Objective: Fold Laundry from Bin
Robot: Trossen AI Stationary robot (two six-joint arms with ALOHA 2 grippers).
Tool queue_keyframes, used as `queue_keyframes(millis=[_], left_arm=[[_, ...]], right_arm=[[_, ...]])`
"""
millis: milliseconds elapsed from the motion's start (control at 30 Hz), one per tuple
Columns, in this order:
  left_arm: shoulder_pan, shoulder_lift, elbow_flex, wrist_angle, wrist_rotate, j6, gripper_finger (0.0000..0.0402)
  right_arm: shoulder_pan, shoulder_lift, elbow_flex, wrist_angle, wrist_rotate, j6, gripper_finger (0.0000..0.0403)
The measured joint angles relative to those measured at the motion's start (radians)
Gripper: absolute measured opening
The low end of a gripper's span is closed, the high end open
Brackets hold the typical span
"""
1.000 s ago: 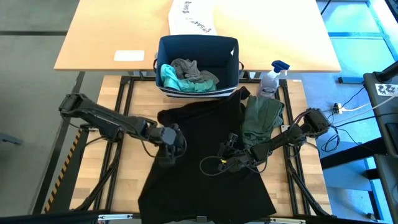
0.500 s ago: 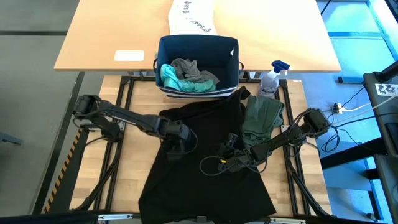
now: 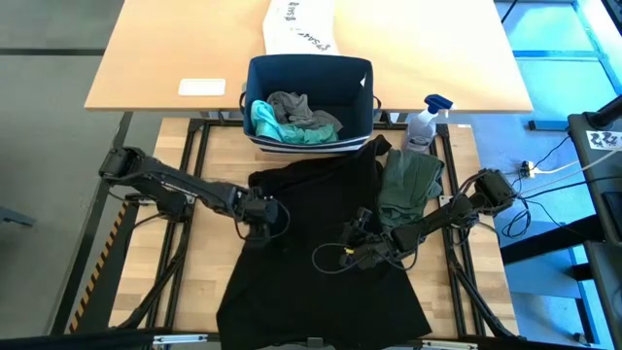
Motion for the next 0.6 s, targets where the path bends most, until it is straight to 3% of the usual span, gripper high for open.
queue_keyframes(millis=[133, 200, 333, 433, 600], left_arm=[[-0.017, 0.012, -0.13, 0.267, 0.076, -0.017, 0.0115], [-0.021, 0.013, -0.163, 0.313, 0.079, -0.042, 0.0115], [-0.021, 0.01, -0.197, 0.211, 0.059, -0.159, 0.0115], [-0.035, 0.005, -0.204, 0.092, 0.034, -0.295, 0.0115], [-0.107, -0.032, -0.204, -0.086, 0.024, -0.454, 0.0114]], right_arm=[[-0.002, 0.017, 0.0, 0.073, -0.021, -0.024, 0.0154], [-0.008, 0.045, 0.0, 0.126, -0.061, -0.059, 0.0154], [-0.041, 0.121, 0.001, 0.135, -0.191, -0.081, 0.0154], [-0.055, 0.135, 0.007, 0.036, -0.263, -0.025, 0.0154], [-0.034, 0.102, 0.01, -0.093, -0.273, 0.031, 0.0154]])
